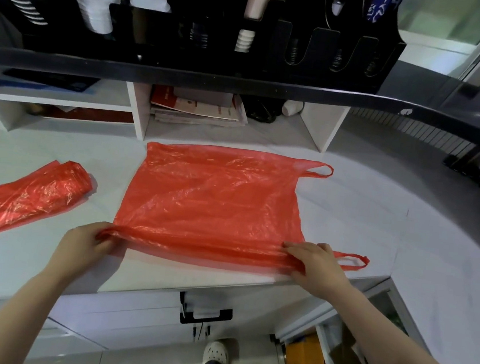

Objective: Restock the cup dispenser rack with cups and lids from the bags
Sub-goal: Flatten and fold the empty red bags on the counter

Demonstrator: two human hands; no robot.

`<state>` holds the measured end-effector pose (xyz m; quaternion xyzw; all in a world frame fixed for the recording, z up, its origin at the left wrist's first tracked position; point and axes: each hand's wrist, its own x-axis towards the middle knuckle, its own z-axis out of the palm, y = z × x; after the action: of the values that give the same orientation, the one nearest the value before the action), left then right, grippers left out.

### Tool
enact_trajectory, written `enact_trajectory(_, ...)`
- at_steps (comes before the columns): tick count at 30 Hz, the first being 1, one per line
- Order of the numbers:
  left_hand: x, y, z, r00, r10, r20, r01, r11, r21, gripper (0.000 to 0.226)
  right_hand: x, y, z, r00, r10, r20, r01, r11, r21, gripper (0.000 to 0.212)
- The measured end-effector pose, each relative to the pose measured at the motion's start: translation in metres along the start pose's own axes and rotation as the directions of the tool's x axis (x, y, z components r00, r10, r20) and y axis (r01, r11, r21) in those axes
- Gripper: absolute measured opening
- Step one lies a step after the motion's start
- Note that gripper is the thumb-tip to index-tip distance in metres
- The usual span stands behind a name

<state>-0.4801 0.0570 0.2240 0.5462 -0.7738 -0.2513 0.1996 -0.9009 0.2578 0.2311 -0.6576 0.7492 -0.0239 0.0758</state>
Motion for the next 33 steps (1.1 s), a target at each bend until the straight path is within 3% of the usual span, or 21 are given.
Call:
enact_trajectory(4,0.004,-0.003,0.001,0.998,-0.031,-0.060,0.024,0.994,-0.104,0.010,0.003,0.004,-0.010,0.992,0.102,-0.075,-0.092,0.988,0.121,0.034)
enact_trajectory(6,0.005,-0.004,0.001,0.994,-0.047,-0.102,0.034,0.992,-0.125,0.009,0.004,0.005,-0.016,0.968,0.226,-0.112,-0.187,0.940,0.287,0.019)
enact_trajectory(10,0.008,-0.002,0.001,0.981,-0.100,-0.169,0.076,0.987,-0.144,0.012,0.009,0.012,-0.026,0.896,0.424,-0.131,-0.292,0.786,0.545,0.014)
enact_trajectory(13,0.015,0.004,0.000,0.976,-0.103,-0.191,0.070,0.982,-0.173,0.016,0.018,0.018,-0.033,0.802,0.551,-0.229,-0.321,0.722,0.613,0.007)
enact_trajectory(14,0.018,0.007,-0.001,0.972,-0.101,-0.212,0.063,0.982,-0.179,0.014,0.022,0.021,-0.034,0.761,0.590,-0.268,-0.345,0.719,0.603,0.010)
enact_trajectory(18,0.031,0.016,-0.007,0.944,-0.160,-0.290,0.085,0.964,-0.253,0.021,0.032,0.033,-0.030,0.641,0.728,-0.245,-0.417,0.597,0.685,0.076)
enact_trajectory(21,0.042,0.020,-0.011,0.923,-0.220,-0.315,0.122,0.946,-0.302,0.022,0.037,0.040,-0.019,0.691,0.714,-0.111,-0.397,0.503,0.768,0.083)
enact_trajectory(24,0.052,0.022,-0.015,0.909,-0.255,-0.330,0.146,0.936,-0.321,0.031,0.048,0.037,-0.011,0.808,0.588,-0.025,-0.450,0.645,0.618,0.062)
enact_trajectory(26,0.058,0.021,-0.017,0.904,-0.274,-0.329,0.170,0.935,-0.313,0.034,0.060,0.029,-0.014,0.885,0.459,-0.072,-0.329,0.729,0.601,0.044)
enact_trajectory(27,0.060,0.021,-0.017,0.902,-0.276,-0.332,0.175,0.937,-0.301,0.034,0.066,0.022,-0.016,0.908,0.405,-0.105,-0.244,0.716,0.654,0.035)
enact_trajectory(31,0.069,0.025,-0.017,0.898,-0.272,-0.346,0.188,0.948,-0.257,0.036,0.092,0.001,-0.034,0.947,0.314,-0.063,-0.077,0.413,0.907,0.030)
enact_trajectory(33,0.073,0.026,-0.016,0.895,-0.280,-0.347,0.190,0.943,-0.271,0.037,0.106,0.000,-0.037,0.959,0.283,-0.036,-0.070,0.354,0.933,0.017)
